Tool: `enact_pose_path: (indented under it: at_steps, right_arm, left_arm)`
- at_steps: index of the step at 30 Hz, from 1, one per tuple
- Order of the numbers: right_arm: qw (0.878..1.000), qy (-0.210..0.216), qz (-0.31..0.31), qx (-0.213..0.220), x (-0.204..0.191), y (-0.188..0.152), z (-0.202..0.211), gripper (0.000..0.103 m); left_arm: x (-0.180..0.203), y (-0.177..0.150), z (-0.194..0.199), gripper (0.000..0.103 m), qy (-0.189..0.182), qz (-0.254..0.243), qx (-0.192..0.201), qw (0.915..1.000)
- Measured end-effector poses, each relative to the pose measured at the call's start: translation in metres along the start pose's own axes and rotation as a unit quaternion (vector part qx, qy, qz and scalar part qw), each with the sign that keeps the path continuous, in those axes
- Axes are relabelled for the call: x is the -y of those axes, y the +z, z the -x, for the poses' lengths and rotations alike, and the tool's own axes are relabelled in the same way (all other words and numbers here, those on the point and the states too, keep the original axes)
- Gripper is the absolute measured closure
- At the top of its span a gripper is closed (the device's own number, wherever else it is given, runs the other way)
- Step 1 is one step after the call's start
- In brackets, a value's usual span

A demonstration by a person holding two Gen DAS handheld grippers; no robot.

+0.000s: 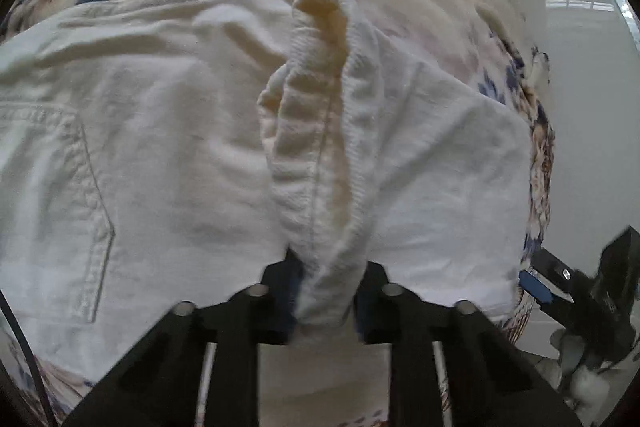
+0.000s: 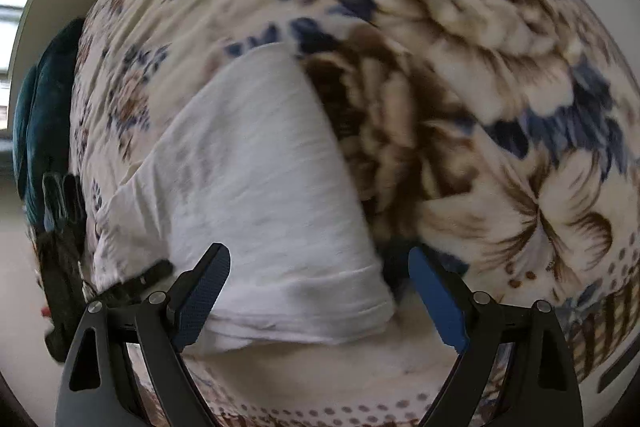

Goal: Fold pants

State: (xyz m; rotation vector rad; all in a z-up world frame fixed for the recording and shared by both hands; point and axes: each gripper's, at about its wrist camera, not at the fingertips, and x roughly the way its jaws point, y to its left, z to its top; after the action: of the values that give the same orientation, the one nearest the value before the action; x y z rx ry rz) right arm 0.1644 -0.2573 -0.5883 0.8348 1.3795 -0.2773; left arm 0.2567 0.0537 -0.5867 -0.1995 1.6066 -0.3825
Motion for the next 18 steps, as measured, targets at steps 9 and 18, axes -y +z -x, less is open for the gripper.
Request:
enact_pose_path:
  at_steps: [9,18]
  right_arm:
    - [0.999,0.010,0.019,-0.032,0.005,0.013,-0.014,0.010]
    - [0.995,-0.029,0.027,-0.096,-0.001,-0.032,-0.028,0.010]
  left_arm:
    - [-0.053,-0.026,0.007,0.082,0.003,0.078,-0.020,0.9968]
    - [-0.070,-0.039,0.016,0.042,0.037,0.075,-0.031,0.9960]
